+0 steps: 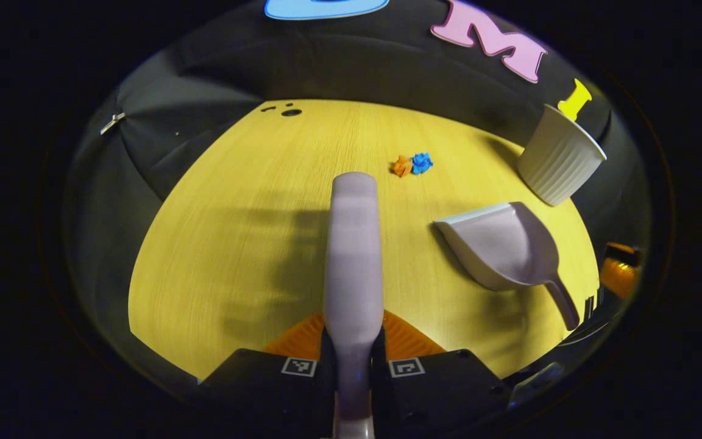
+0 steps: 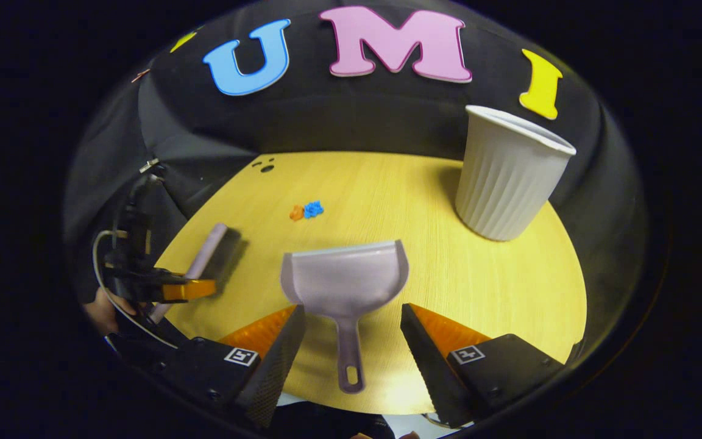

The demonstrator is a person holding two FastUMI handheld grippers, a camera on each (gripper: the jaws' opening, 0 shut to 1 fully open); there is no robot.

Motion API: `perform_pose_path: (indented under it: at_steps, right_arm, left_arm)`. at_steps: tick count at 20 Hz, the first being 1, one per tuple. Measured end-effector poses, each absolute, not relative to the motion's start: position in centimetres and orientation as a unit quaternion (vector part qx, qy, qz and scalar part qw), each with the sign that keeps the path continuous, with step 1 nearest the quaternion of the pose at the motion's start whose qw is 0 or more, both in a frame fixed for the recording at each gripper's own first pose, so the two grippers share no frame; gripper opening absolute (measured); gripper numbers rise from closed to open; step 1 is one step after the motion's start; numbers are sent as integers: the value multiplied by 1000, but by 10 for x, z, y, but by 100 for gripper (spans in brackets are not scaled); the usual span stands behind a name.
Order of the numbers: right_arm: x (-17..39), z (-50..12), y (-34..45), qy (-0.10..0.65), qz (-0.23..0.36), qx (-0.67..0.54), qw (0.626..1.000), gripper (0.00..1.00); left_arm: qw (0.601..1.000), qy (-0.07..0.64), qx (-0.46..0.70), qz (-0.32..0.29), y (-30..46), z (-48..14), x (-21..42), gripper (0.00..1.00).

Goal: Pick up the small broom and dustpan from the desktop, sweep the trash into the dustpan with the broom, and then empty the trash into the garbage bin.

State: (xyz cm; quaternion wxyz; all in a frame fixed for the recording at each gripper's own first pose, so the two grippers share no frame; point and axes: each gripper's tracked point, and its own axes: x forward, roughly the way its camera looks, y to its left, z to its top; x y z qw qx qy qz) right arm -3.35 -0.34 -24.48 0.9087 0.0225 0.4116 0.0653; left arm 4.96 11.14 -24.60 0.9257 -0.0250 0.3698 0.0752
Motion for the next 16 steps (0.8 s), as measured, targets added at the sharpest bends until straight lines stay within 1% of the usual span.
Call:
perform_pose_path:
  at_steps: [3,5,7,8,9,10,11,13,15,16]
  right_arm:
    - [-45,-283,-3,465,64,24,883,99]
    - [-48,-302,-2,489,68,33,869,99]
    - [-47,-317,-2,505,69,36,860,100]
    - [-43,-325,-2,508,70,31,858,99]
    - [-39,-331,0,512,72,27,856,99]
    - [-37,-336,3,516,76,26,853,99]
    - [-34,-340,6,518,78,25,851,99]
    - [-26,-348,5,522,75,19,849,95]
    - [-23,-357,8,533,74,20,842,85]
    - [-21,-361,7,537,73,20,840,72]
  left_arm:
    - [932,353,-34,70,98,-225,34,29]
    - [937,343,-44,50,83,-212,26,28]
    - [940,335,-43,47,78,-205,21,29]
    - [940,334,-41,48,75,-201,18,27]
    - [940,334,-39,51,74,-199,16,29]
    - [940,334,-37,58,74,-197,14,27]
    - [940,333,-38,62,74,-195,14,28]
    - [939,332,-45,76,77,-192,15,28]
    - [937,335,-50,88,82,-192,18,27]
    - [936,335,-54,94,84,-191,21,29]
